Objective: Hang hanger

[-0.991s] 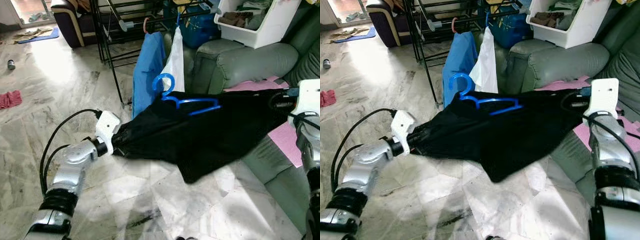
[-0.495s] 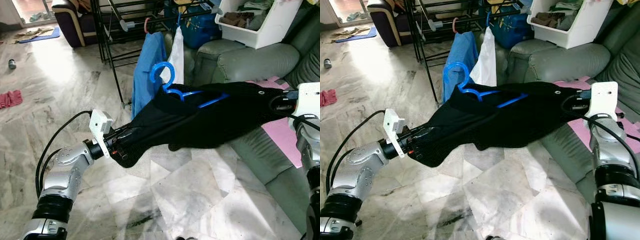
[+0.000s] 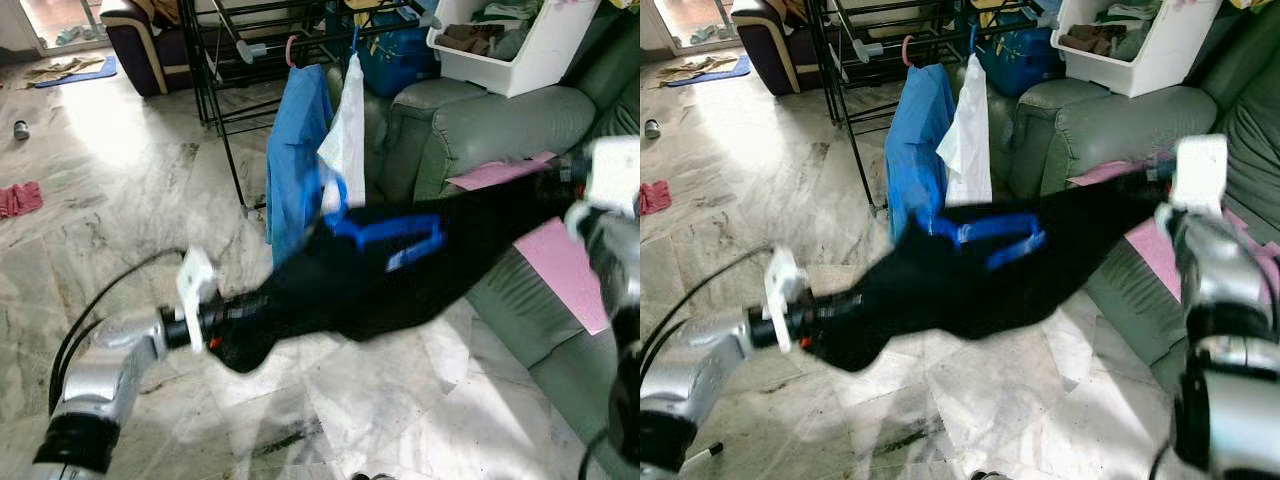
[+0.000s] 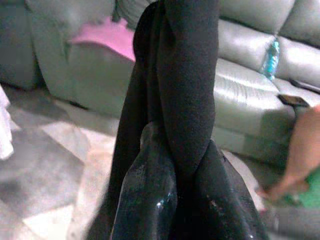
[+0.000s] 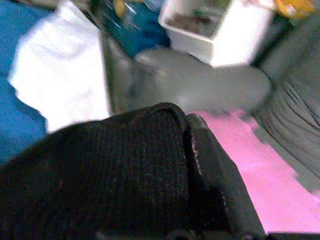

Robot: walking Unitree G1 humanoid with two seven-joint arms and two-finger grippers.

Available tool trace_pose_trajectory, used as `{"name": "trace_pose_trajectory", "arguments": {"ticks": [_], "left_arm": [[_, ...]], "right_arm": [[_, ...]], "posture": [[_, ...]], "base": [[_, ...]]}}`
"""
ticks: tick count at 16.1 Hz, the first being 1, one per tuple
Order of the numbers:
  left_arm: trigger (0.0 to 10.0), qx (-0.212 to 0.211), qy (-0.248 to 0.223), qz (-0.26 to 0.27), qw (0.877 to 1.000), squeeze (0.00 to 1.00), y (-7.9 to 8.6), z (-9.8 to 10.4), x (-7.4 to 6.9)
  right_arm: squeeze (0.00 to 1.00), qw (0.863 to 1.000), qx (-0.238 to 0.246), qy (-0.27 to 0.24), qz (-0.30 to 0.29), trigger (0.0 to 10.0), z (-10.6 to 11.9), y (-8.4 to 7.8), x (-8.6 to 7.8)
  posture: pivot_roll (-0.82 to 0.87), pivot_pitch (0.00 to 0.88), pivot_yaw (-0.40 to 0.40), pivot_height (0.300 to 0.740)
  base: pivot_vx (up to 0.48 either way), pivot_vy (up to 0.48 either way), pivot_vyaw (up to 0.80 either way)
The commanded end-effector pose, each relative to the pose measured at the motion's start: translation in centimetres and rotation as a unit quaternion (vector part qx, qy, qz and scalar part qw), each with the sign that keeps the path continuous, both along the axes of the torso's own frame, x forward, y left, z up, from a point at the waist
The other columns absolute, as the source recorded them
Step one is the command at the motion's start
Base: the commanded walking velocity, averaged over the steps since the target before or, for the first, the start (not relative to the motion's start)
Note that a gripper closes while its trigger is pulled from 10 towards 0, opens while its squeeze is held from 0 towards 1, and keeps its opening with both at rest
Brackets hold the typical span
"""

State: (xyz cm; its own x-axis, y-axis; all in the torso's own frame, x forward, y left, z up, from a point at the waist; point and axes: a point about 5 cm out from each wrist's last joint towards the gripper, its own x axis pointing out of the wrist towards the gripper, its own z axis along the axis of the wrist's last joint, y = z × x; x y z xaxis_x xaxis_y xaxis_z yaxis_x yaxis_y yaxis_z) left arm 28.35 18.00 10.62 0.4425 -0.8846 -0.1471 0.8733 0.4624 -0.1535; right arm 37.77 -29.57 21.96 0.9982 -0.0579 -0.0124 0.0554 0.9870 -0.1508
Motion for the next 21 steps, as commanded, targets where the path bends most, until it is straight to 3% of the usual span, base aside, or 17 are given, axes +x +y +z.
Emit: {"name": "trace_pose_trajectory", "arguments": {"ticks": [1,4,6,9,13,21], "left_arm": [[0.0,0.018,0.011,-0.013,1.0,0.0,0.7,-0.2,-0.5],[0.0,0.014,0.024,-0.033,0.999,0.0,0.7,0.1,-1.0],[0.0,0.026,0.031,-0.052,0.998,0.0,0.9,0.1,-1.4],[0.0,0.055,0.041,-0.076,0.995,0.0,0.8,-0.7,-2.1],[0.0,0.058,0.099,-0.178,0.977,0.0,-0.6,-1.2,-4.5],[0.0,0.06,0.102,-0.185,0.976,0.0,-0.6,-1.2,-4.7]], "right_arm": [[0.0,1.0,-0.008,-0.011,-0.009,0.0,1.5,-1.0,-0.1],[0.0,0.997,-0.057,0.008,-0.052,0.0,0.8,-2.1,-0.3],[0.0,0.995,-0.064,-0.006,-0.08,0.0,0.9,-2.2,-0.2],[0.0,0.997,-0.049,-0.019,-0.059,0.0,1.0,-0.6,0.5],[0.0,0.998,-0.048,-0.013,-0.04,0.0,0.1,1.2,1.1],[0.0,0.998,-0.047,-0.014,-0.039,0.0,0.1,1.4,1.2]], "posture": [[-0.02,0.069,-0.035,0.74],[-0.01,0.067,-0.04,0.74],[-0.01,0.069,-0.04,0.74],[-0.01,0.069,-0.033,0.74],[0.0,0.068,-0.032,0.74],[0.0,0.069,-0.031,0.74]], "base": [[0.0,0.0,0.0],[0.0,0.0,0.0],[0.0,0.0,0.0],[0.0,0.0,0.0],[0.0,0.0,0.0],[0.0,0.0,0.0]]}}
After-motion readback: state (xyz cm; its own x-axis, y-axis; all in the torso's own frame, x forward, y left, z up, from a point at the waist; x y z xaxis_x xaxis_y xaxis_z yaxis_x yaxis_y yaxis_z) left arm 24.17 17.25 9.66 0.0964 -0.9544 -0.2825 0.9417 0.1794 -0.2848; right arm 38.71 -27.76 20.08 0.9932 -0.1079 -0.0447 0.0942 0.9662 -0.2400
